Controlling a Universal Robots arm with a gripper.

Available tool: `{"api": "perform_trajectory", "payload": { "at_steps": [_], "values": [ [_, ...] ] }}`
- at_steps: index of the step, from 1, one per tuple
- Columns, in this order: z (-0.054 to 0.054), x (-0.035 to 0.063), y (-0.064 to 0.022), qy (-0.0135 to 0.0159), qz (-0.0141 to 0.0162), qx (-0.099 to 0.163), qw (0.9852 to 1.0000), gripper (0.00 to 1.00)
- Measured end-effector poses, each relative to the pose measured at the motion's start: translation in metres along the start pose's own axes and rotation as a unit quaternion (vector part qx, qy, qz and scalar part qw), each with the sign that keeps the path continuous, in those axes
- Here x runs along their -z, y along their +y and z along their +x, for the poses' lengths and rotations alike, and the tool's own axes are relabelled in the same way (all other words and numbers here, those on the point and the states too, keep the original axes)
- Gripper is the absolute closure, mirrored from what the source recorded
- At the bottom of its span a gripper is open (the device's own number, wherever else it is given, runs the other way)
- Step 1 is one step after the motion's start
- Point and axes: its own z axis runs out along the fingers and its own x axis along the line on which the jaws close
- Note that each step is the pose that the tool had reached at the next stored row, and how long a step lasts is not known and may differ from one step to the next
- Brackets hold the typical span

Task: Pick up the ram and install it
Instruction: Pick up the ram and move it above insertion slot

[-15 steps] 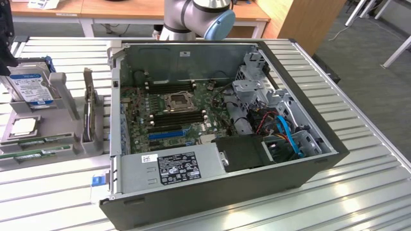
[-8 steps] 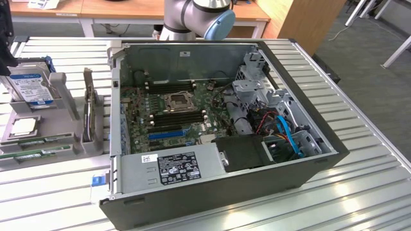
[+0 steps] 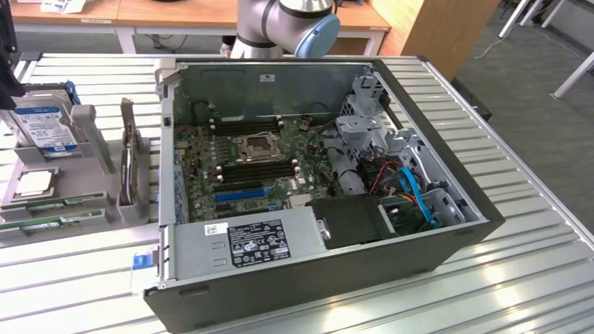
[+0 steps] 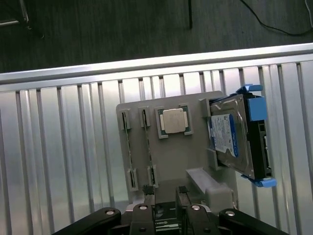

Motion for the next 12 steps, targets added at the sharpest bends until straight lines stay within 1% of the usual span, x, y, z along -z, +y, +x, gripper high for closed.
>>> {"api": "perform_trajectory", "payload": {
  "at_steps": [12],
  "values": [
    [0.0, -0.0022, -0.0001, 0.0, 0.0, 0.0, 1.0, 0.69]
  ]
}}
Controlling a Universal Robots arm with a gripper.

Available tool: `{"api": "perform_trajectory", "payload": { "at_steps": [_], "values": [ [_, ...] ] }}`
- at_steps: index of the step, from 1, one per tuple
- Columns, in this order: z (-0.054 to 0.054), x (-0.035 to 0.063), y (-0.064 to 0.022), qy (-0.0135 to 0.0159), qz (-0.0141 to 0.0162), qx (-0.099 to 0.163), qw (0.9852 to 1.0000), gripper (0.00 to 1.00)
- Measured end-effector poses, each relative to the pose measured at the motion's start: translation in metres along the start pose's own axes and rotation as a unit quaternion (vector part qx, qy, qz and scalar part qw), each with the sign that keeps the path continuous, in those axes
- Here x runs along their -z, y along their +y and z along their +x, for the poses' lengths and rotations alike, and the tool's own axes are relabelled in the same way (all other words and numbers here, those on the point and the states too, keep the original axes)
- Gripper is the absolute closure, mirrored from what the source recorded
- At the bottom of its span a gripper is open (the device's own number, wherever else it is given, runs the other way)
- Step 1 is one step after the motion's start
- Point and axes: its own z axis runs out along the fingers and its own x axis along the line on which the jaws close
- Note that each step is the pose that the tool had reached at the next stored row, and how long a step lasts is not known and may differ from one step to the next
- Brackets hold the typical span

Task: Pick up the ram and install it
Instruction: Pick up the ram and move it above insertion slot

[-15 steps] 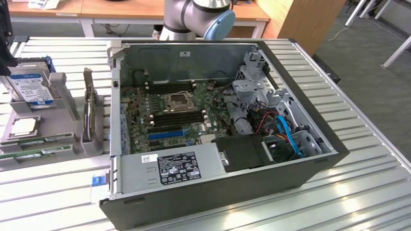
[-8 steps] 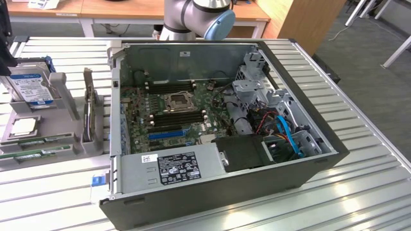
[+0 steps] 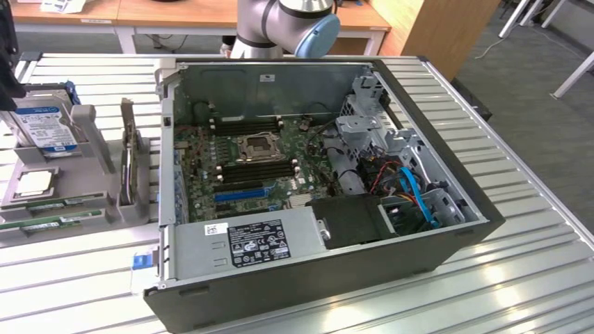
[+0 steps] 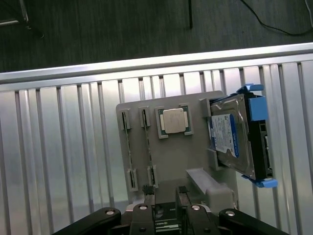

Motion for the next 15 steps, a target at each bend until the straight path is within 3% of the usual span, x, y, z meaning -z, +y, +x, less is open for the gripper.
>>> {"api": "perform_trajectory", "payload": {
  "at_steps": [15],
  "values": [
    [0.0001, -0.0065, -0.0002, 0.0, 0.0, 0.0, 1.0, 0.69]
  ]
}}
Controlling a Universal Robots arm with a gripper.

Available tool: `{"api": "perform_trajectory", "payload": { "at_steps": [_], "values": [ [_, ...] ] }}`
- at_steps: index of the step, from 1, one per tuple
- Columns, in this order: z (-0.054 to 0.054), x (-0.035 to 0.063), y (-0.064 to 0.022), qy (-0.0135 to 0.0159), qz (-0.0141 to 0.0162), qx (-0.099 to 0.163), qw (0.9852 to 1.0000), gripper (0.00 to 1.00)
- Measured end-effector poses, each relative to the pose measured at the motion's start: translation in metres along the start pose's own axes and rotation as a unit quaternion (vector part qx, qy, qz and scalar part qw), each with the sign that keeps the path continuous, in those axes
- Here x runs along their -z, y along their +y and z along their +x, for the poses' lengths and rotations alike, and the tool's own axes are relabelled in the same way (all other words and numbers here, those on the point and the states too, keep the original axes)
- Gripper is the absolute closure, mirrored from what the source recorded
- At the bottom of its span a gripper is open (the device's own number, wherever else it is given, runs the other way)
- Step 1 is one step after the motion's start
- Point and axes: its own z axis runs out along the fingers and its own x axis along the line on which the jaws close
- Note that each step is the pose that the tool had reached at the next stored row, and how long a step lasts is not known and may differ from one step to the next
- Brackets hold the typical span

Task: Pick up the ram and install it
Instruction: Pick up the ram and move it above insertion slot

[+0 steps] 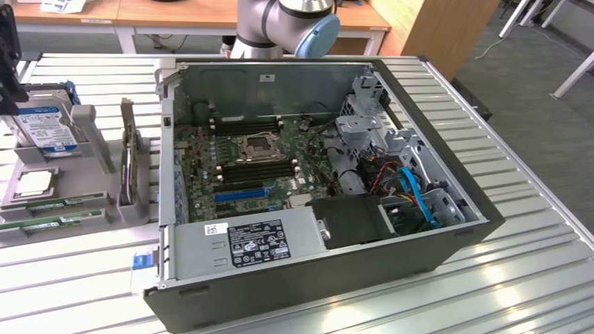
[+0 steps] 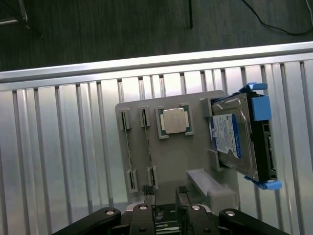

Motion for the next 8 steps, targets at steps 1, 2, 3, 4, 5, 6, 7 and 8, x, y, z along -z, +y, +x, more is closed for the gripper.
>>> {"api": "perform_trajectory", "payload": {
  "at_steps": [1, 2, 3, 4, 5, 6, 7, 8],
  "values": [
    [0.0, -0.0003, 0.0, 0.0, 0.0, 0.0, 1.0, 0.69],
    [0.0, -0.0006, 0.0, 0.0, 0.0001, 0.0, 1.0, 0.69],
    [0.0, -0.0008, 0.0, 0.0, 0.0, 0.0, 1.0, 0.69],
    [0.0, -0.001, 0.0, 0.0, 0.0, 0.0, 1.0, 0.69],
    [0.0, -0.0014, -0.0001, -0.0001, 0.0001, 0.0, 1.0, 0.69],
    [0.0, -0.0017, -0.0001, 0.0, 0.0001, 0.0, 1.0, 0.69],
    [0.0, -0.002, -0.0001, 0.0, 0.0, 0.0, 1.0, 0.69],
    [0.0, -0.0025, -0.0001, 0.0, 0.0001, 0.0, 1.0, 0.69]
  ]
}}
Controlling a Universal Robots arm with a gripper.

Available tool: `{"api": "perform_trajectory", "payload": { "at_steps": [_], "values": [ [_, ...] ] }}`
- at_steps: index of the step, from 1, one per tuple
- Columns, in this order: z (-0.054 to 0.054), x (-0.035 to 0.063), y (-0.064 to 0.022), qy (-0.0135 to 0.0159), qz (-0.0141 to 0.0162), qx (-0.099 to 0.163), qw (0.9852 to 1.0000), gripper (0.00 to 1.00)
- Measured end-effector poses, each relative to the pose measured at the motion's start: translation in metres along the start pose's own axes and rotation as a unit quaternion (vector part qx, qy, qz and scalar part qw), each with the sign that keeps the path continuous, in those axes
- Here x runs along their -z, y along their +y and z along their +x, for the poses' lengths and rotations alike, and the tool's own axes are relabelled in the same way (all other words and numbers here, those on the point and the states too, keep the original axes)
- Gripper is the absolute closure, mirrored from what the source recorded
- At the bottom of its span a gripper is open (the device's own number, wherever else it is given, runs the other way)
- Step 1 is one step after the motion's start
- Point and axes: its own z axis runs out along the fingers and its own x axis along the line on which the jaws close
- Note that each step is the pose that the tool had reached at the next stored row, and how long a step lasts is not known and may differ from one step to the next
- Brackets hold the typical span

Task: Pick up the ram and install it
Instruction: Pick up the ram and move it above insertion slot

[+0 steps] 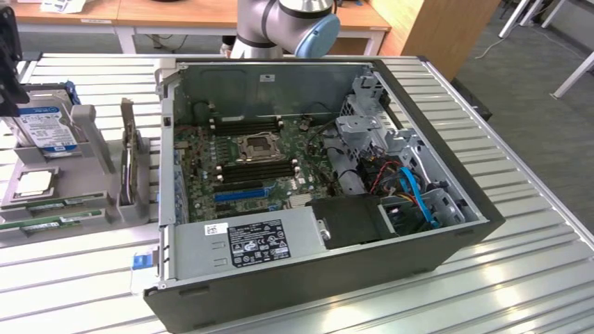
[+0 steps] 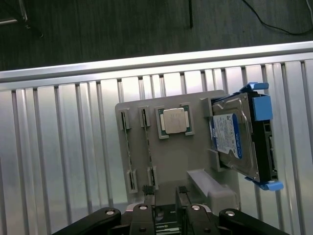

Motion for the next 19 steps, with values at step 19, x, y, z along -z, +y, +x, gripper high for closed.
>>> {"api": "perform_trajectory", "payload": {
  "at_steps": [19],
  "values": [
    [0.0, -0.011, -0.0004, 0.0, 0.0, 0.0, 1.0, 0.69]
  ]
}}
